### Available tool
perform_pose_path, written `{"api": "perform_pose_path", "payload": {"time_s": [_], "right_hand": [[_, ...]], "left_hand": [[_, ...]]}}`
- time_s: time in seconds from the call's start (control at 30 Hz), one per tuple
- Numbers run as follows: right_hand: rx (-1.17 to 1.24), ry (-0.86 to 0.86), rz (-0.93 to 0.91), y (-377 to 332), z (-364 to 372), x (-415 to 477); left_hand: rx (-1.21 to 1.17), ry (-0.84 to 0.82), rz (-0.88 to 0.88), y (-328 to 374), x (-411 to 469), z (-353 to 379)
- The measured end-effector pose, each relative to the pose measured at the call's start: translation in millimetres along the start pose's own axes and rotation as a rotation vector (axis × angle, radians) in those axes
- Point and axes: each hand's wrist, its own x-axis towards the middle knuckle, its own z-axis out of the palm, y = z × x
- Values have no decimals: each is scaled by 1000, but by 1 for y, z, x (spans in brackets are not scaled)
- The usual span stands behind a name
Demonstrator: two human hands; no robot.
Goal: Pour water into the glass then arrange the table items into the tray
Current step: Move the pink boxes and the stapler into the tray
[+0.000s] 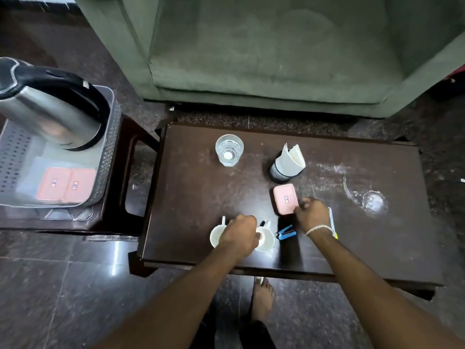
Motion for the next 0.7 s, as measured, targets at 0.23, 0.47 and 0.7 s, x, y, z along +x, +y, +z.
{"api": "perform_pose_path", "payload": {"time_s": [0.23,0.47,0.7], "right_hand": [[203,-72,101,6,15,33],[306,-129,170,16,9,42],[306,-139,117,27,11,54]], "left_hand": [[75,-26,-39,0,12,19],[288,261,280,43,16,24],[616,88,306,93,33,64]]}}
